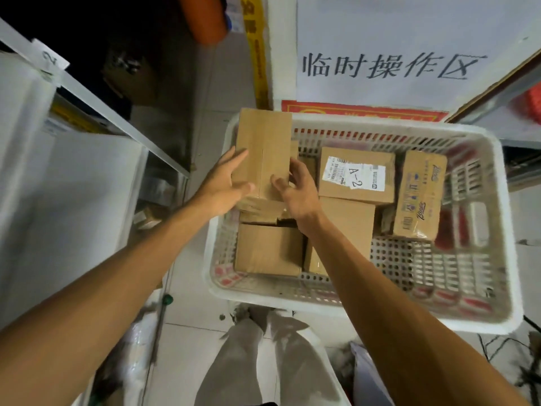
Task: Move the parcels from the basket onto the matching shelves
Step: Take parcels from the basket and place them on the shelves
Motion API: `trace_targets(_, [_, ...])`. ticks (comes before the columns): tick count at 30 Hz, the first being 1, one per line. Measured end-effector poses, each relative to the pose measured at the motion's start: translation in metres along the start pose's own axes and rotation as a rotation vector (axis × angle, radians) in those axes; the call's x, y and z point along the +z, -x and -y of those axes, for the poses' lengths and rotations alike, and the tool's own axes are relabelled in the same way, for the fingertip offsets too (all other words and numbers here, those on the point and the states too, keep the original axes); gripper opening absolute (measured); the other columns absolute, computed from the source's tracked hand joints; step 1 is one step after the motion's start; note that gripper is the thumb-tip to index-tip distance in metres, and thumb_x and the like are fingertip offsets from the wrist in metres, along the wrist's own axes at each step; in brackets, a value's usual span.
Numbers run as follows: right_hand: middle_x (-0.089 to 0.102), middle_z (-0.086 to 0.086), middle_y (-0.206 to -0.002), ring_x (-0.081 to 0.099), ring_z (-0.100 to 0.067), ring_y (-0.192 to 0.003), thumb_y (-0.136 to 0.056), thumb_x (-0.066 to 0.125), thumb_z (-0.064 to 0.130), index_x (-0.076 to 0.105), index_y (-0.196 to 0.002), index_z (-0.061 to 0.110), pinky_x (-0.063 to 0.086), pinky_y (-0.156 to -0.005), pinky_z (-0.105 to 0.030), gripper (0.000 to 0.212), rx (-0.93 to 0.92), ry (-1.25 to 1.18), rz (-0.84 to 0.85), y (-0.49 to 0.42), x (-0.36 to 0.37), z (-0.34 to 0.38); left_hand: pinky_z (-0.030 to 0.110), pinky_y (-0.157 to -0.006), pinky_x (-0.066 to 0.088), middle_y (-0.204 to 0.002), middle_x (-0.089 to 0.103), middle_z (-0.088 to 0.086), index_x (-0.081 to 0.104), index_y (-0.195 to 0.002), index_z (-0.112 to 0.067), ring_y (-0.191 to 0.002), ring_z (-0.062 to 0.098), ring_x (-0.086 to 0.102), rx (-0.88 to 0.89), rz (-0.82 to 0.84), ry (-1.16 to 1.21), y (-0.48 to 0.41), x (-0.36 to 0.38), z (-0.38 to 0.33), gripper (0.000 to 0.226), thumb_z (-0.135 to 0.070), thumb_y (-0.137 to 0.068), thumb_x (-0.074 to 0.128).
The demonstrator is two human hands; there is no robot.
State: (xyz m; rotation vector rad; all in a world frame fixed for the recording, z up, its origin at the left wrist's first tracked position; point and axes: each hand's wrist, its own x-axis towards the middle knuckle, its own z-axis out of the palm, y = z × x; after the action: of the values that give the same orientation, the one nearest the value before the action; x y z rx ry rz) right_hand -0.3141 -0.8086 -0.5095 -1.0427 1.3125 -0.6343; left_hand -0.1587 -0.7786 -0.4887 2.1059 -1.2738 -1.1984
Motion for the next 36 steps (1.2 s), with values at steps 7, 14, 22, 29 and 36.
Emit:
trace_targets(7, [0.063,-0.001,-0.119,0.061,-0.015,-0.107,-0.091,0.065,0.023,0.05,-0.131,0.012,0.053,-0.091,-0.032,0.044,-0.06,0.175,-0.085,-0.002,0.02,-0.002,0.032,-0.113,0.02,-0.159,0.006,-0.009,0.028,-0.149,-0.022,-0.145,0.013,0.01,0.063,-0.089,-0.043,0.0,0.001,0.014,0.063,-0.015,-0.093,0.057])
trace_targets(14, [0.06,-0.008,-0.127,0.061,-0.024,-0.112,-0.09,0.067,0.03,0.05,-0.131,0.01,0.05,-0.097,-0.043,0.049,0.108,0.188,-0.028,0.032,0.015,0.02,0.034,-0.112,0.025,-0.159,0.012,-0.004,0.032,-0.147,-0.02,-0.144,0.017,0.019,0.102,0.027,-0.209,0.029,-0.016,0.013,0.055,-0.02,-0.096,0.052])
trace_targets(22, [0.05,-0.008,-0.142,0.053,-0.018,-0.119,-0.095,0.057,0.036,0.048,-0.138,0.014,0.047,-0.095,-0.025,0.049,-0.184,0.431,0.112,0.09,0.044,0.102,0.032,-0.096,0.043,-0.143,0.047,-0.001,0.04,-0.142,-0.026,-0.123,0.019,0.05,0.228,0.115,-0.314,0.092,-0.109,-0.007,0.051,-0.029,-0.094,0.055])
trace_targets(29, [0.04,-0.008,-0.149,0.044,-0.026,-0.131,-0.092,0.058,0.047,0.034,-0.147,0.024,0.037,-0.098,-0.029,0.065,-0.419,0.816,0.404,0.129,0.134,0.178,0.042,-0.105,0.042,-0.144,0.046,0.0,0.04,-0.142,-0.03,-0.128,0.02,0.048,0.106,-0.17,-0.246,0.194,-0.221,0.015,0.049,-0.026,-0.095,0.054])
trace_targets(36, [0.031,-0.002,-0.154,0.04,-0.02,-0.131,-0.089,0.062,0.048,0.031,-0.149,0.026,0.033,-0.106,-0.03,0.071,-0.751,0.852,0.812,0.208,0.224,0.215,0.025,-0.108,0.032,-0.148,0.04,-0.003,0.039,-0.143,-0.028,-0.13,0.018,0.044,-0.157,-0.543,-0.323,0.366,-0.286,0.056,0.049,-0.027,-0.096,0.053])
